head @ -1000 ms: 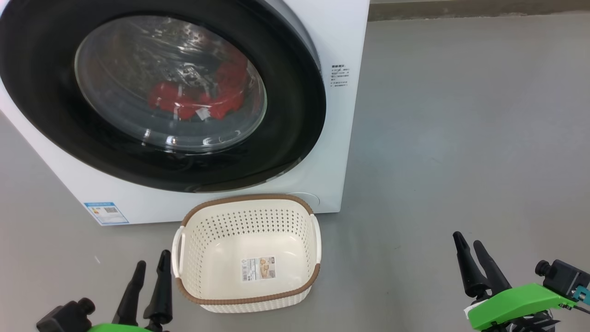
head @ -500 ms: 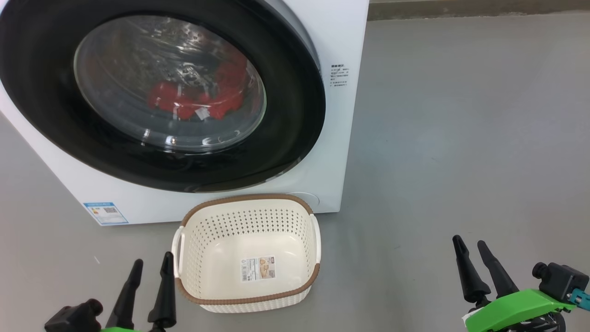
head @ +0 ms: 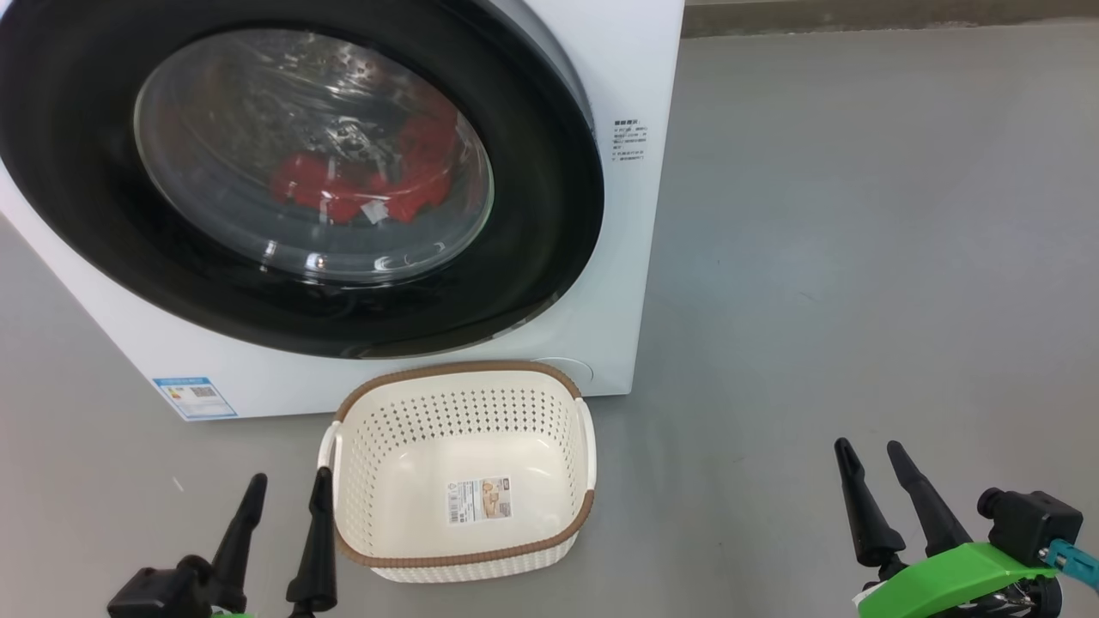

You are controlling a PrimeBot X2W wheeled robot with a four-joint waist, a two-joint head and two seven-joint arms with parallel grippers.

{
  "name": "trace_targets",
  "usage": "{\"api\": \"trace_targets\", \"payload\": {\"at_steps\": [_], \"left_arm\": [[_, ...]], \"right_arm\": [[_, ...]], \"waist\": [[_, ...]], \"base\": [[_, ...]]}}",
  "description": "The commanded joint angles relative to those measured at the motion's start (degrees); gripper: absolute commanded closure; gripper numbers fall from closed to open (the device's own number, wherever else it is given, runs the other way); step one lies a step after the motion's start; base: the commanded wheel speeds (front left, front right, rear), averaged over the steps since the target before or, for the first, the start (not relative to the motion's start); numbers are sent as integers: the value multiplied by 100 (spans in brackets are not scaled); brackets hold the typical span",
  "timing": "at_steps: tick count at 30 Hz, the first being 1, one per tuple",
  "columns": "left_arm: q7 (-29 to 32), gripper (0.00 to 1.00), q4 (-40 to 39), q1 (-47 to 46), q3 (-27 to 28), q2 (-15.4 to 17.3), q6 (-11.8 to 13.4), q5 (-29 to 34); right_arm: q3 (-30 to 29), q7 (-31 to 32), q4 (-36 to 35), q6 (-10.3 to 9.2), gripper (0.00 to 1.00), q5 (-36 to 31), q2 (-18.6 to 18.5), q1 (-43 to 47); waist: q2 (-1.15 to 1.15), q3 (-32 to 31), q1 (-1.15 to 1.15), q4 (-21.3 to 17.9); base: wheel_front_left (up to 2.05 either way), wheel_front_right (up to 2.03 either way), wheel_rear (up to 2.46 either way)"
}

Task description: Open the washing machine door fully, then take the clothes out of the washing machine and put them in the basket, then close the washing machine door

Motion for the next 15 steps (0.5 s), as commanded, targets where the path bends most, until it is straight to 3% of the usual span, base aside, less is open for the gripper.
{"api": "trace_targets", "payload": {"at_steps": [1,15], "left_arm": [[-97,0,-199,-36,131,85,36,210],[-351,0,-241,0,150,95,36,1193]], "right_arm": [[136,-86,-180,3,0,-176,-98,-17],[124,-340,-251,3,0,-972,-104,103]], "waist": [[0,2,0,-3],[0,35,0,-19]], "base": [[0,0,0],[0,0,0]]}}
